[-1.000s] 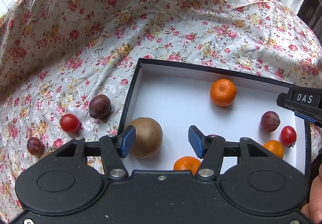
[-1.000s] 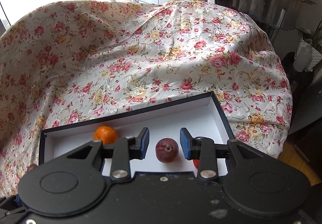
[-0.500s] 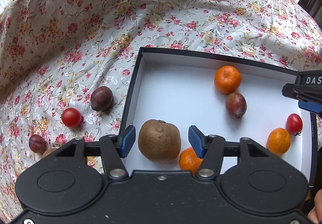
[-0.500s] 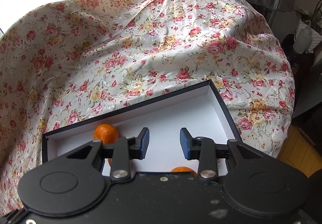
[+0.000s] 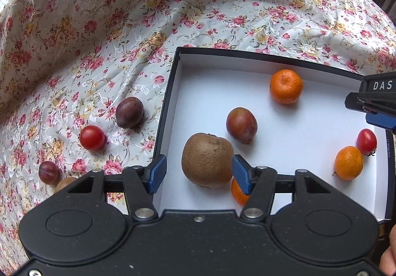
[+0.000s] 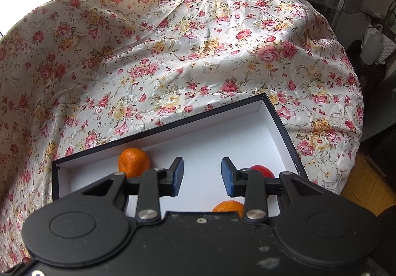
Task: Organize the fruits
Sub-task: 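Withdraw both open tools from the box toward the remaining fruit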
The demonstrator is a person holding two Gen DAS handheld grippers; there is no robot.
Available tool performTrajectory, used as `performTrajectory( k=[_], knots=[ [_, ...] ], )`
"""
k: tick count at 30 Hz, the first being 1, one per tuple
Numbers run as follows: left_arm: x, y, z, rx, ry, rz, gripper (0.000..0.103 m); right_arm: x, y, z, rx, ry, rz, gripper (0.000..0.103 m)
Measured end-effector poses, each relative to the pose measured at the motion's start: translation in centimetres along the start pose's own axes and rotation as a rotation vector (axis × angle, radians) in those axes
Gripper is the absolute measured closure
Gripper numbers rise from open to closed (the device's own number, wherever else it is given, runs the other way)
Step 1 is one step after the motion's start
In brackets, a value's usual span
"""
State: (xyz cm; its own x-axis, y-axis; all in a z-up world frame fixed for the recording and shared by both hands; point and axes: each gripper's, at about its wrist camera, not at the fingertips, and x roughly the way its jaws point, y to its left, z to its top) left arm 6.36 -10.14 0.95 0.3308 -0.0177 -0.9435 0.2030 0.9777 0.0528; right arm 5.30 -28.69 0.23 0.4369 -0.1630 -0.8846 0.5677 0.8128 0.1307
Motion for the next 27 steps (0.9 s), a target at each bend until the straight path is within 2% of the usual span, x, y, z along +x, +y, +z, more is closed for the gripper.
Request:
performTrajectory(
  k=[21,24,27],
  knots=[
    [-0.5,4.1,-0.1,-0.063,0.003,0.004,0.04,0.2,3.6,-1.1,-0.081,0.023,0.006,0.066],
    [-0.9,5.3,-0.1,-0.086,-0.016,0.008,0.04,0.0,4.1,-1.3,-0.091,0.016,0.016,0.066],
    [-1.7,7.7,0.1,-0.151,-0.053,0.013,0.04,-0.2,4.7,-1.5,-0.102,0.01,0.019,0.066]
  ],
)
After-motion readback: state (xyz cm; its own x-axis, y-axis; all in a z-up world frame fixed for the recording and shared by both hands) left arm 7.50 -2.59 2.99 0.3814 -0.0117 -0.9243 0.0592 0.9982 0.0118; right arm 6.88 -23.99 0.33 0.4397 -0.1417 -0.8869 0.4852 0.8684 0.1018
